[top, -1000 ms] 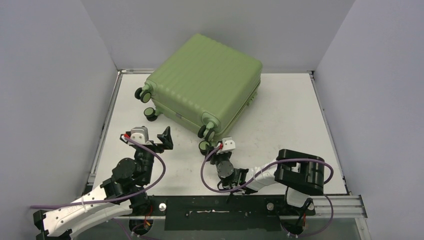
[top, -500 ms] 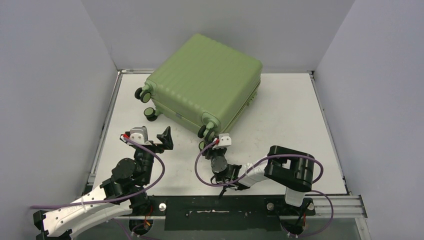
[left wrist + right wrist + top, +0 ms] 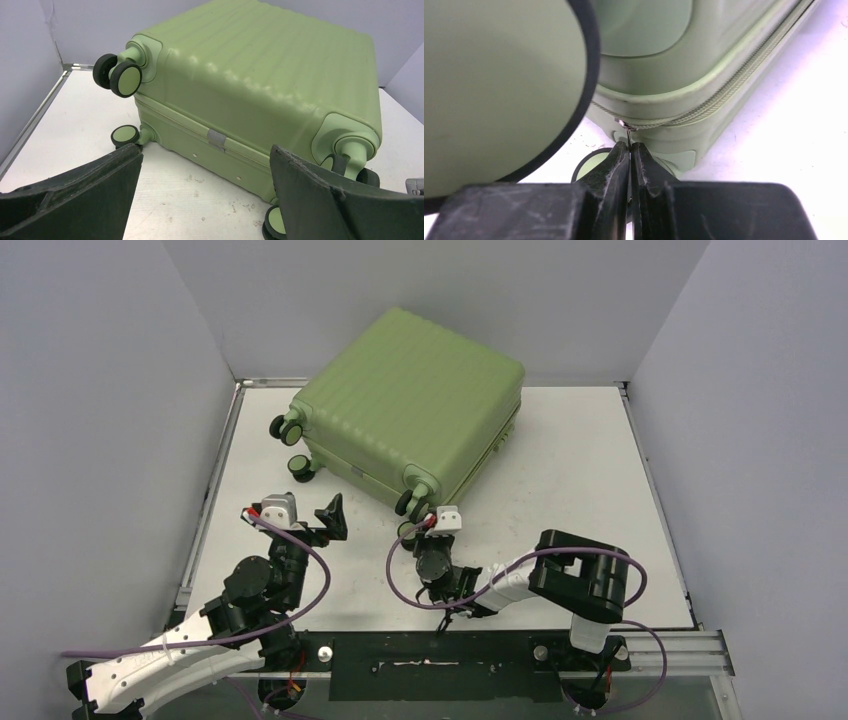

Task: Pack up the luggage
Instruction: Zip the luggage at the center of the board.

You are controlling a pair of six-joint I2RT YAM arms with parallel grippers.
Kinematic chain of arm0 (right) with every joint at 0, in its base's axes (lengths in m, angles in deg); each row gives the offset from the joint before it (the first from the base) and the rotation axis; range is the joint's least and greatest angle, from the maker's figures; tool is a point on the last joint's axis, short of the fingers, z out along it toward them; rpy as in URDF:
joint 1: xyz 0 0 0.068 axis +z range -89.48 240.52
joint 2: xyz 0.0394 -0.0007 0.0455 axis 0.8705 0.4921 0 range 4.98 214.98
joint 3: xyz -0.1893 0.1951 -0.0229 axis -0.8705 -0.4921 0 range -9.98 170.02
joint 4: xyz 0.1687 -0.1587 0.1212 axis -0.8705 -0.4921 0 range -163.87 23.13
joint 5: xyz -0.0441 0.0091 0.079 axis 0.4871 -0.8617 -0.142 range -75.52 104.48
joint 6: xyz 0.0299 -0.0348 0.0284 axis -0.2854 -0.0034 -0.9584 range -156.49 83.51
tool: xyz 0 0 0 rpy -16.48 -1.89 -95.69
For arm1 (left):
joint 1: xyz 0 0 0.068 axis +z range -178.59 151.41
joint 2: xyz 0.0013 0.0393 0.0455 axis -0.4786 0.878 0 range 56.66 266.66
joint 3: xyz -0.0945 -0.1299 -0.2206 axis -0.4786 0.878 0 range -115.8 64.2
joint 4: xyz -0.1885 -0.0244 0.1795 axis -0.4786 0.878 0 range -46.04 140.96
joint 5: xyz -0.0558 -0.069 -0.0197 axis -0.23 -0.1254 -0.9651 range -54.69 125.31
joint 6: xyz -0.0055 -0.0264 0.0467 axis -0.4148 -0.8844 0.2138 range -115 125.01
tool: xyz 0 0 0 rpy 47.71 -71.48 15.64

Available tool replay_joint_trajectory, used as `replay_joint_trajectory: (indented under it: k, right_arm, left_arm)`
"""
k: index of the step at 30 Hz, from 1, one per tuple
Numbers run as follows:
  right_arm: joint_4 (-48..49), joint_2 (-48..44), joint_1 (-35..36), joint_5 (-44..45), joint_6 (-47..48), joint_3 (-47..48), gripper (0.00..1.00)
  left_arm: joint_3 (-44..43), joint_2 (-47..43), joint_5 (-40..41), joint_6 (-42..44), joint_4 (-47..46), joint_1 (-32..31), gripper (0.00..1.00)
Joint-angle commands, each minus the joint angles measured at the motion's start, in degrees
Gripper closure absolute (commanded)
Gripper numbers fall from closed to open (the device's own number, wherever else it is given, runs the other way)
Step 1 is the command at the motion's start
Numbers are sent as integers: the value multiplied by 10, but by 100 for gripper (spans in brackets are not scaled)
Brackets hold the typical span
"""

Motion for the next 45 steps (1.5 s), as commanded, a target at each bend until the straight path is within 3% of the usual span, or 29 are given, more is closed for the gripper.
replay_joint_trajectory:
  k: [1,18,23,29,36,45]
  right_arm:
    - [-19,-40,-4,35,-21,-11,99]
    - [45,-83,-6,0,30,-70,100]
    - [70,-94,-3,-45,76,-84,100]
    - [51,-100,7,-63,91,-84,86]
    - [61,-95,8,-71,101,-78,56]
    - [51,-77,-4,-58,75,-44,49]
  left_arm:
    - [-11,1,-9,-1,1,4,3]
    - [-13,2,-14,-21,9,3,3]
    - [-14,2,-17,-21,10,3,3]
    - [-15,1,-19,-23,12,3,3]
    - [-15,3,-21,-23,13,3,3]
    - [-16,6,-23,-24,13,3,3]
